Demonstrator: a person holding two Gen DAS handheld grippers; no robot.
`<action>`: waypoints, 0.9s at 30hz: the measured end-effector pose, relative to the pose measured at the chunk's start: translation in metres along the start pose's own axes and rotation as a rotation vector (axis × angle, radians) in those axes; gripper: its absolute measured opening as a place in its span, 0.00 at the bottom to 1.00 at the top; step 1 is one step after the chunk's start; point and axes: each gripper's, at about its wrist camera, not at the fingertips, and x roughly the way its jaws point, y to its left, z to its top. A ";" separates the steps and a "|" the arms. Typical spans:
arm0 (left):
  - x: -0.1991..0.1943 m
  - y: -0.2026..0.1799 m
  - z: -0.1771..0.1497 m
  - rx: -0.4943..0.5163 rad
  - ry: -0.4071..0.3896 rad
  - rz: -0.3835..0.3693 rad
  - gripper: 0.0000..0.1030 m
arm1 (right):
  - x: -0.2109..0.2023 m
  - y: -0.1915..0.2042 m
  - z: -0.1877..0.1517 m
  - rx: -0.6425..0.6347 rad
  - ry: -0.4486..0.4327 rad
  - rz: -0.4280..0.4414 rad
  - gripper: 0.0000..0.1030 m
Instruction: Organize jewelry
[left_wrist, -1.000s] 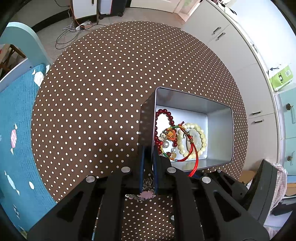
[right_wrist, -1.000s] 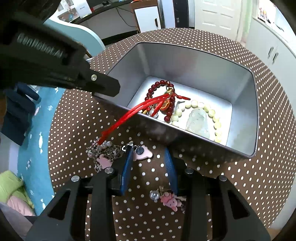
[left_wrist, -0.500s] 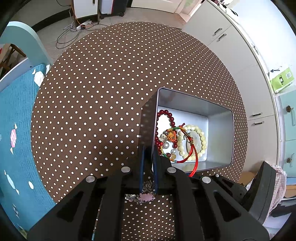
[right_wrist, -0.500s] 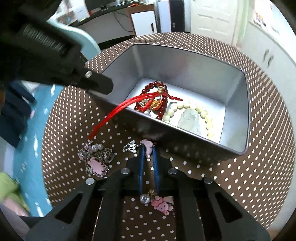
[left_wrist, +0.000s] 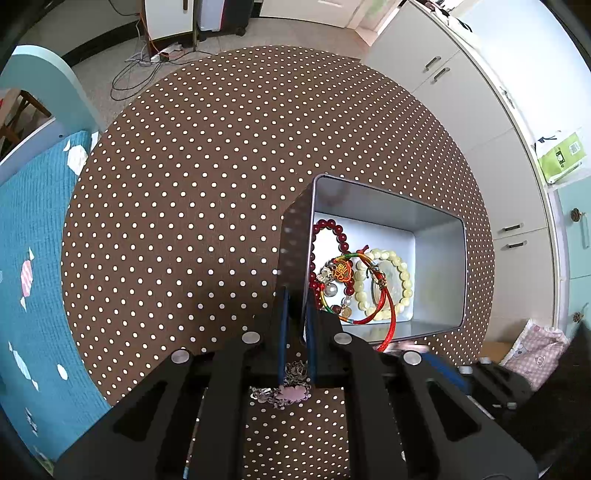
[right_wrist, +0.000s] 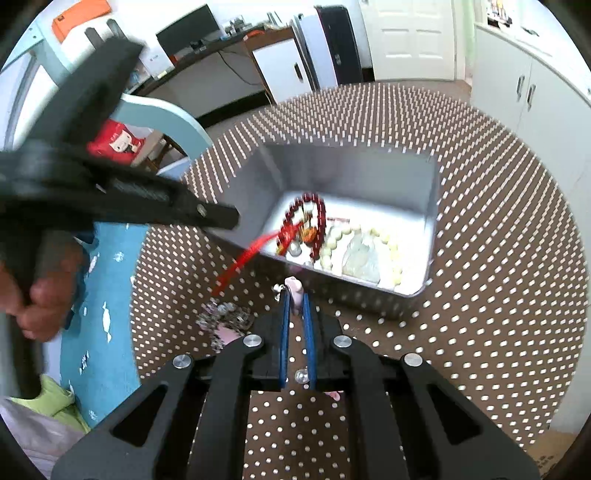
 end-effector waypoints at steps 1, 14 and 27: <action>0.000 -0.001 0.000 0.000 -0.001 0.000 0.08 | -0.001 0.009 0.010 -0.008 -0.010 -0.003 0.06; 0.002 -0.008 -0.001 -0.003 0.004 0.031 0.08 | -0.015 -0.020 0.038 0.020 -0.029 -0.080 0.36; -0.025 -0.014 -0.024 0.015 -0.057 0.048 0.31 | -0.038 -0.051 0.006 0.101 0.012 -0.161 0.51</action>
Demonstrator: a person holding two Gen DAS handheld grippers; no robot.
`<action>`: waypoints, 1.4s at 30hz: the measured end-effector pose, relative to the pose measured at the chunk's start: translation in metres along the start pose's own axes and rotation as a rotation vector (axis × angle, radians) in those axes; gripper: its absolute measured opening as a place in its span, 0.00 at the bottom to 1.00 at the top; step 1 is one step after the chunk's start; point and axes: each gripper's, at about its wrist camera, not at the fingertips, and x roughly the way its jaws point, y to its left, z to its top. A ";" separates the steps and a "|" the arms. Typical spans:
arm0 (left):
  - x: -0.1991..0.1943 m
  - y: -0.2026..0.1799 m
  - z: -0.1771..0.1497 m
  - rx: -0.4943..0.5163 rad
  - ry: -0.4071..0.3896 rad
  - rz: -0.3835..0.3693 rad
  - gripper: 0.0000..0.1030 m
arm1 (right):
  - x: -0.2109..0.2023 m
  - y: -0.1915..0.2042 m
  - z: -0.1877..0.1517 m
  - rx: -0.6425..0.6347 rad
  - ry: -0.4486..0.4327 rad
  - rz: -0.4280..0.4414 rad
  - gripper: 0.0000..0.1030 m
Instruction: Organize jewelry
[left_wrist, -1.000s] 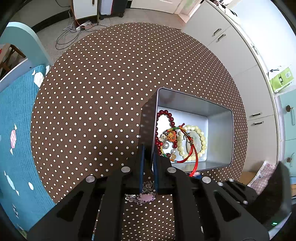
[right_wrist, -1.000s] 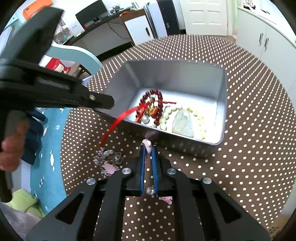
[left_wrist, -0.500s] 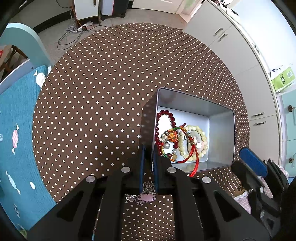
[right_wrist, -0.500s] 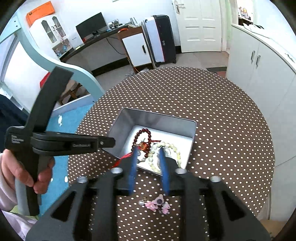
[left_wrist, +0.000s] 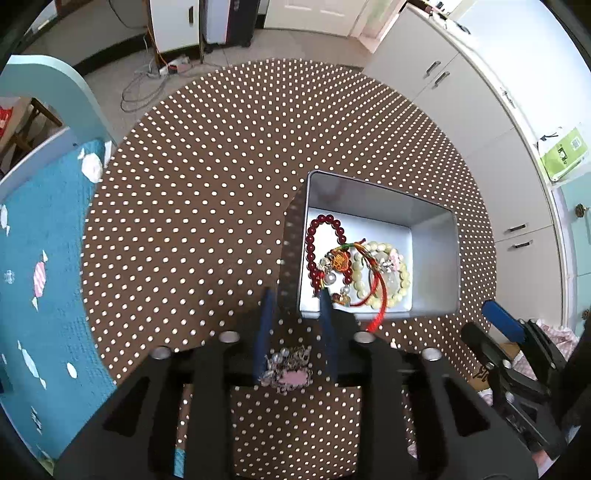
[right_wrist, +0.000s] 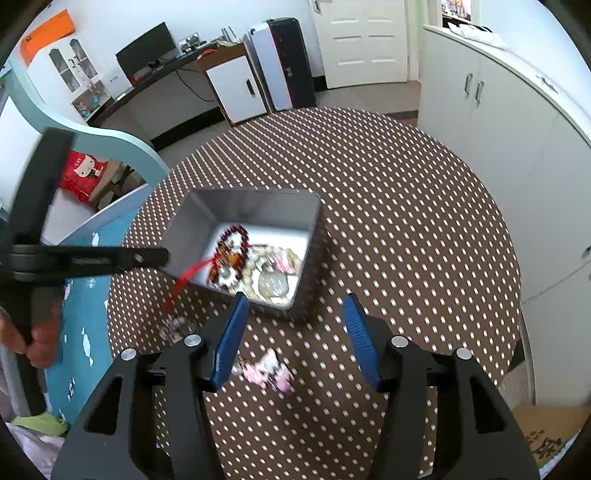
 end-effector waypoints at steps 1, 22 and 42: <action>-0.005 0.000 -0.004 0.004 -0.008 -0.002 0.33 | 0.000 -0.001 -0.005 -0.006 0.008 -0.011 0.52; 0.031 -0.060 -0.092 0.257 0.124 -0.141 0.20 | 0.021 -0.011 -0.065 -0.011 0.167 -0.028 0.52; 0.067 -0.092 -0.083 0.361 0.136 -0.082 0.09 | 0.027 -0.018 -0.070 -0.008 0.225 -0.018 0.52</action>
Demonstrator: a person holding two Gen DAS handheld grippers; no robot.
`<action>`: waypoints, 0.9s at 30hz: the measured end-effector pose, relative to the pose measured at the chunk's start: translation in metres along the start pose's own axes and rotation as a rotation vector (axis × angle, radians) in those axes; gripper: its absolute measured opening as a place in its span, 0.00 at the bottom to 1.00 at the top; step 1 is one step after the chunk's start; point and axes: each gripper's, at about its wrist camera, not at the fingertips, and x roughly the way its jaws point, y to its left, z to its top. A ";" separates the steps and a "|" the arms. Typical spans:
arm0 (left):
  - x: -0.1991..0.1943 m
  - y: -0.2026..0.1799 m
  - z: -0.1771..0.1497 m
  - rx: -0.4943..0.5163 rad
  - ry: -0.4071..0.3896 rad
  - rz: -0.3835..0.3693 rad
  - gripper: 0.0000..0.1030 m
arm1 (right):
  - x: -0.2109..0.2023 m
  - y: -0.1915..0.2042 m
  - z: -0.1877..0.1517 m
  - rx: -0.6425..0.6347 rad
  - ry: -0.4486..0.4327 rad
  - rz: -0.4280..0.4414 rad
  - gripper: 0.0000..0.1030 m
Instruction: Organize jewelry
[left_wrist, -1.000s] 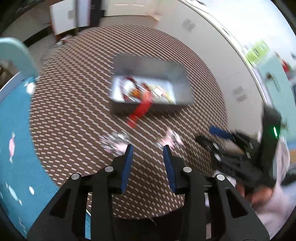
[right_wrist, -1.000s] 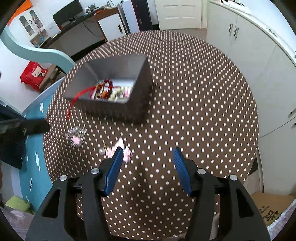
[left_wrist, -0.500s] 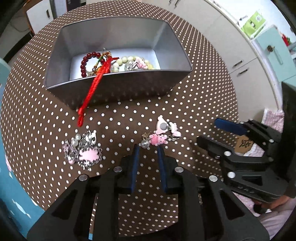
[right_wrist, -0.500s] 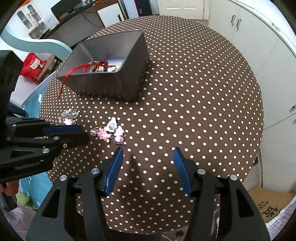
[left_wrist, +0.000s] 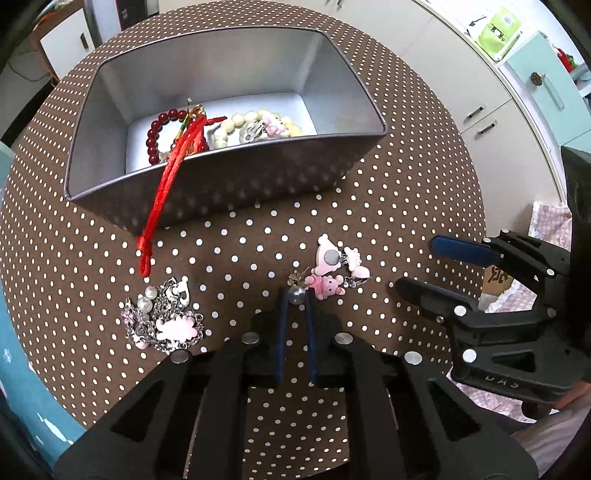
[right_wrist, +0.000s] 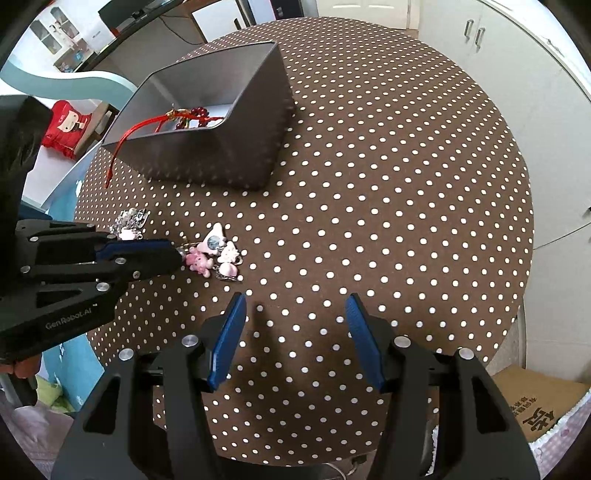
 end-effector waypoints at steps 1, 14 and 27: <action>0.002 -0.001 0.002 -0.002 -0.001 0.000 0.09 | 0.000 0.001 0.000 -0.004 0.002 0.002 0.52; 0.010 0.003 0.023 -0.021 0.009 -0.009 0.09 | 0.009 0.016 0.007 -0.011 0.006 0.005 0.56; 0.013 0.000 0.032 0.001 -0.012 -0.002 0.09 | 0.006 0.008 0.008 0.031 -0.018 0.017 0.57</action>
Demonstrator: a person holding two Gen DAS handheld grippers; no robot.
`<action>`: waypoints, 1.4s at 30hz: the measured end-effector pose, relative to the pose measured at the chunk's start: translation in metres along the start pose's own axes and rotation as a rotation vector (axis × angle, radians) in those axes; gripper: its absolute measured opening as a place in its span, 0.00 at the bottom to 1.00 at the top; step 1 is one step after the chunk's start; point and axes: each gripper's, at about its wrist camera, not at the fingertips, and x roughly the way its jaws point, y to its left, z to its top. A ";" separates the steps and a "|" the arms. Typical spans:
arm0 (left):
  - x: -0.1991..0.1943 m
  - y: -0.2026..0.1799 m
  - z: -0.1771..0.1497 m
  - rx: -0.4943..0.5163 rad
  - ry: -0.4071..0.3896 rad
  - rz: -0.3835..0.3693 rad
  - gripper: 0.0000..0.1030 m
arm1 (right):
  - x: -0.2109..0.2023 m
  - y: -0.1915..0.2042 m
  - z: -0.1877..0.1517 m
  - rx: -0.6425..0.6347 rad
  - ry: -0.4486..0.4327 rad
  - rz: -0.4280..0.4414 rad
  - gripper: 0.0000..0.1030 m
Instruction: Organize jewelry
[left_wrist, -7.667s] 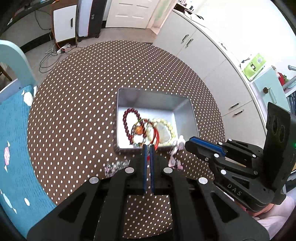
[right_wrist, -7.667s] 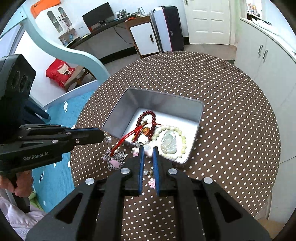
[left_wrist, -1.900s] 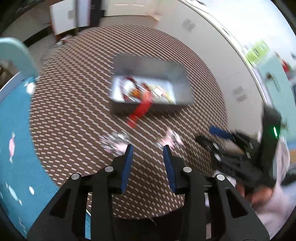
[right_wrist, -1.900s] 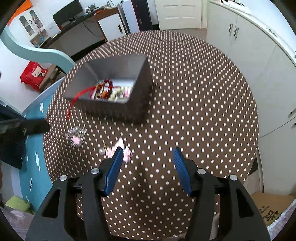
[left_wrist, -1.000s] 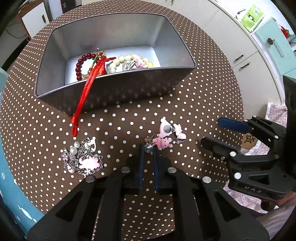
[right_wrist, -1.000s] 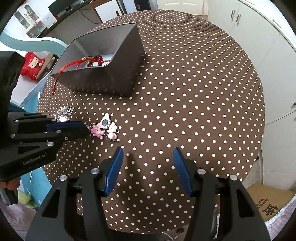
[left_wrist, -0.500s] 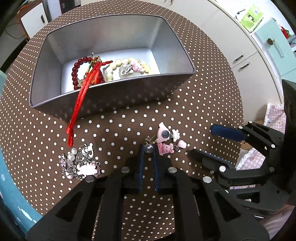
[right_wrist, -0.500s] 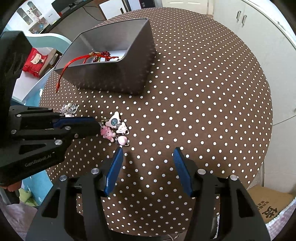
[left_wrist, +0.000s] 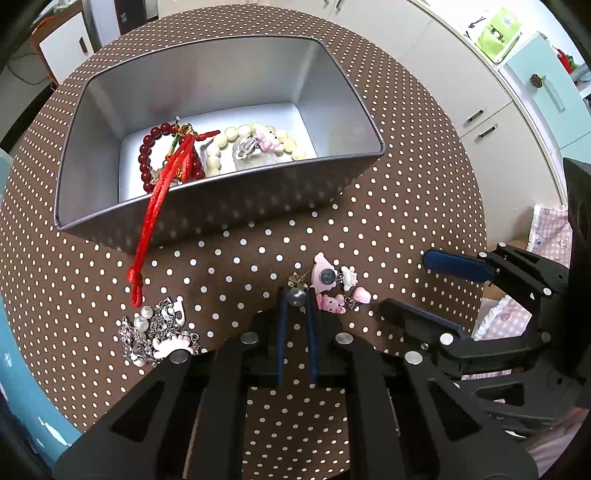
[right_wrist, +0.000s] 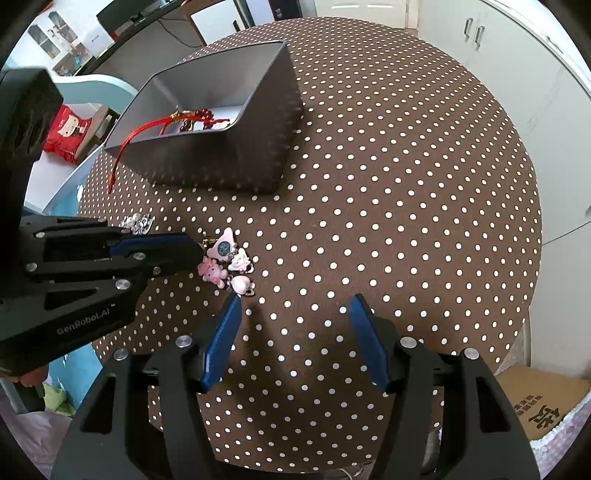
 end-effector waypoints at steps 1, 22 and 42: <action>-0.001 0.000 -0.002 -0.003 -0.001 -0.001 0.08 | -0.001 -0.001 0.000 0.001 -0.005 0.005 0.57; -0.030 0.033 -0.034 -0.098 -0.026 -0.004 0.08 | 0.012 0.025 0.007 -0.140 -0.037 0.033 0.17; -0.099 0.059 -0.067 -0.113 -0.154 -0.033 0.08 | -0.044 0.003 0.019 -0.042 -0.159 0.091 0.08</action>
